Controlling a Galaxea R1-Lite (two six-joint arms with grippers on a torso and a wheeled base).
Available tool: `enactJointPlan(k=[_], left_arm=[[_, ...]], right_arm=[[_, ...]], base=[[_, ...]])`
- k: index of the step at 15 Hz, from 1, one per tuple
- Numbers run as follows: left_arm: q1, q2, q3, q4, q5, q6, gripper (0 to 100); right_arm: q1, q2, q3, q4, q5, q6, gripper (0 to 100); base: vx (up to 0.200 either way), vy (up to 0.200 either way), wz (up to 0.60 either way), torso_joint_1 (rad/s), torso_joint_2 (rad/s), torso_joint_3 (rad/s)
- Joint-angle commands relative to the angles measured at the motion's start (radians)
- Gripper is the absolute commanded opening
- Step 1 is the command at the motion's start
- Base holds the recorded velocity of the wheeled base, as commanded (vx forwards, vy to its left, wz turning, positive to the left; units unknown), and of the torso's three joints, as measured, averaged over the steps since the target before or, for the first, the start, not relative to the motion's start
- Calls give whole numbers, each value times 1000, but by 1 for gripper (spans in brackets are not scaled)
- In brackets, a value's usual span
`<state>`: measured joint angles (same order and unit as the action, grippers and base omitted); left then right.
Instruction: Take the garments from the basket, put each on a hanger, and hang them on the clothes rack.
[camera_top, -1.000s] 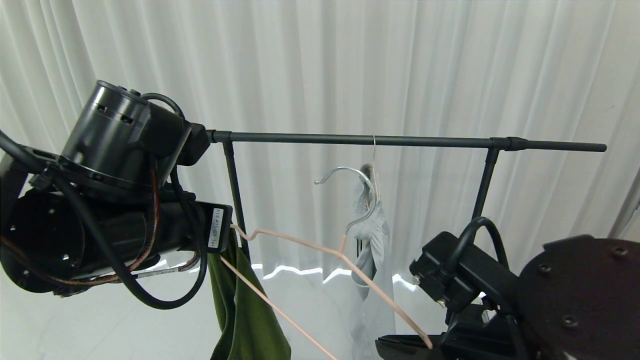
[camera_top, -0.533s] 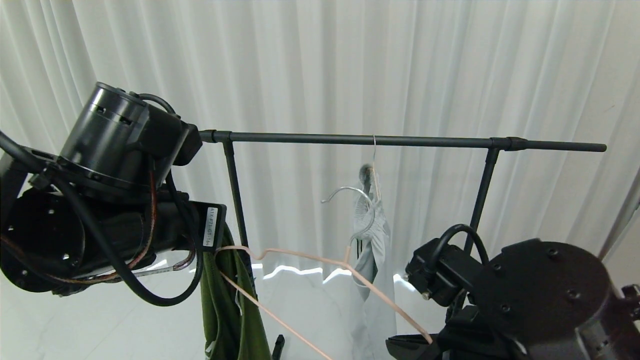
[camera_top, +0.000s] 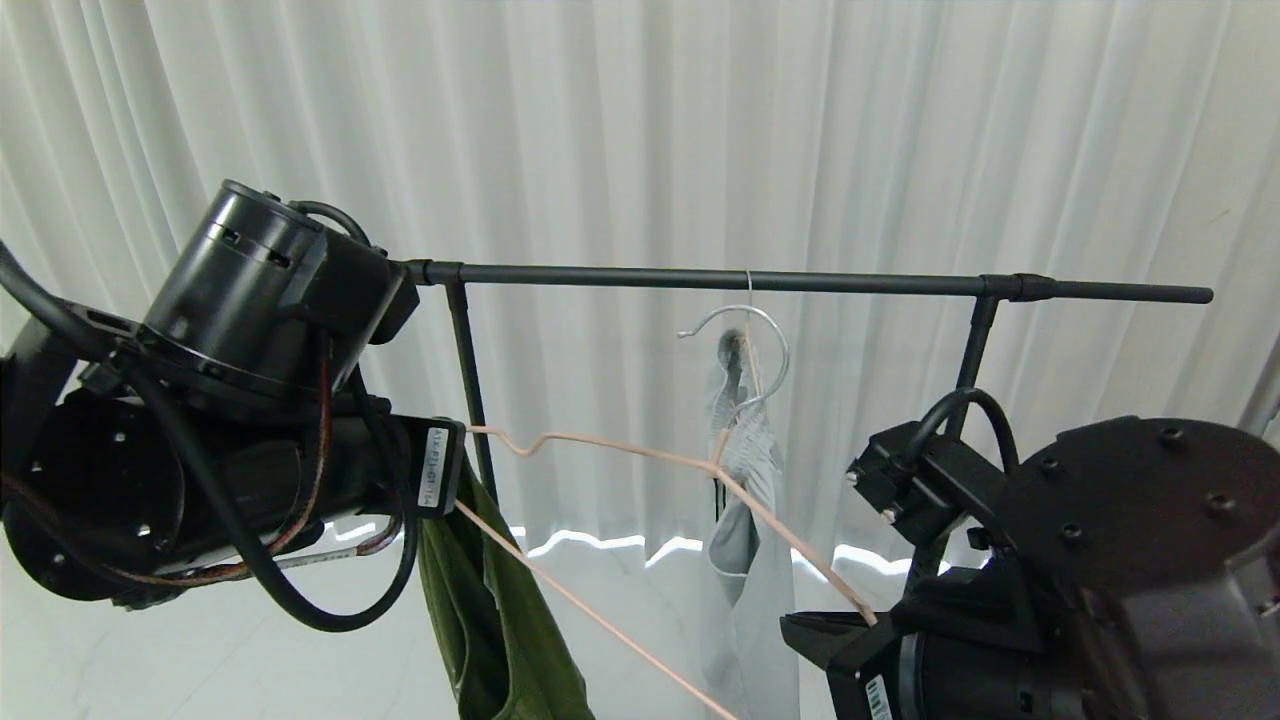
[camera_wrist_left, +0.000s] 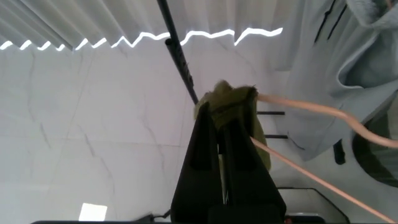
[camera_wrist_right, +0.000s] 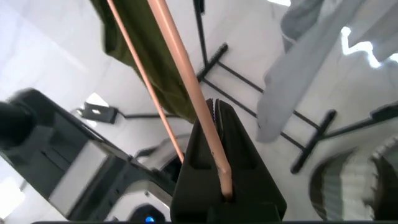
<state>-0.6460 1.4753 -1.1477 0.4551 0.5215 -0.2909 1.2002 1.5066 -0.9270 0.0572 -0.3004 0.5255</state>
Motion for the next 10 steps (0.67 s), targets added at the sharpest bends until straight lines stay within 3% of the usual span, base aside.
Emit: enactJointPlan(k=[1, 6, 8, 10], left_arm=[[-18, 17, -10, 0, 0, -33, 0], [-55, -4, -20, 4, -17, -39, 0], [-70, -41, -10, 4, -55, 10, 0], [-73, -75, 3, 4, -103, 105, 0]], right_arm=[[13, 26, -7, -16, 1, 1, 0], [64, 41, -3, -5, 20, 1, 0], [56, 4, 33, 30, 64, -4, 0], [50, -39, 57, 67, 103, -9, 0]], base=[[0, 0, 0, 0, 0, 0], [0, 0, 0, 0, 0, 0], [0, 0, 0, 0, 0, 0], [0, 0, 0, 0, 0, 0]])
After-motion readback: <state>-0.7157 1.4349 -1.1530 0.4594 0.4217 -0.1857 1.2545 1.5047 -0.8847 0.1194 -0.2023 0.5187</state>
